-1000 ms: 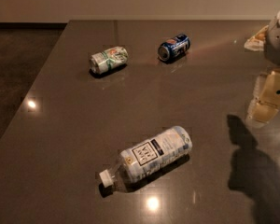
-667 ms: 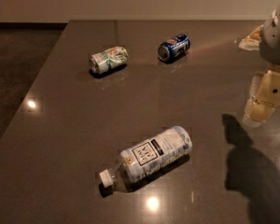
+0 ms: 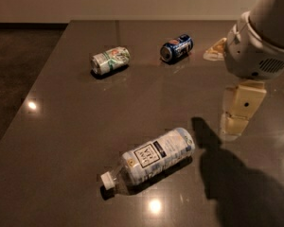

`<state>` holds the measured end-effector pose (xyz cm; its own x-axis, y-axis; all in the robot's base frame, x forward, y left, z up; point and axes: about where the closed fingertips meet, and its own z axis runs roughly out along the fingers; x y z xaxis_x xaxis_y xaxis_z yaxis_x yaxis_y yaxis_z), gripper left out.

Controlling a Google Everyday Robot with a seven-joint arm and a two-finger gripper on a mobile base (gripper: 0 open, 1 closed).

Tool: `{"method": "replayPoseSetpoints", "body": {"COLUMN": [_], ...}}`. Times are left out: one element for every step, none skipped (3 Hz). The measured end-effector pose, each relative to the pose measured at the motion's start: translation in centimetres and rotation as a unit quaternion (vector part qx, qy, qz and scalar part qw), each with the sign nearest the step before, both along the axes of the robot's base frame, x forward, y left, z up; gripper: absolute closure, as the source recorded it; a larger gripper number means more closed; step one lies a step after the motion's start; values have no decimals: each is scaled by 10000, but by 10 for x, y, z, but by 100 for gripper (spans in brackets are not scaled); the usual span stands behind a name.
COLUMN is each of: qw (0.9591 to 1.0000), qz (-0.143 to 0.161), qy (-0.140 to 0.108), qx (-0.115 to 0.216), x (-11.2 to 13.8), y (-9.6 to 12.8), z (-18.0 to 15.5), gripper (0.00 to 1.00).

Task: Place blue plastic bottle upright

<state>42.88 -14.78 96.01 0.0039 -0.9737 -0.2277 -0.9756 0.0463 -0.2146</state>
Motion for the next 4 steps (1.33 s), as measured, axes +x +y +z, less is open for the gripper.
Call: {"method": "replayPoseSetpoints", "body": {"qw": [9975, 9944, 9903, 9864], "qz": [692, 1027, 1338, 1556], "qy": [45, 83, 215, 310], "qx": [-145, -245, -319, -434], "x": [-20, -31, -41, -49], "y": [32, 48, 66, 85], "z": [-19, -32, -49, -66], "gripper": [0, 0, 0, 0]}}
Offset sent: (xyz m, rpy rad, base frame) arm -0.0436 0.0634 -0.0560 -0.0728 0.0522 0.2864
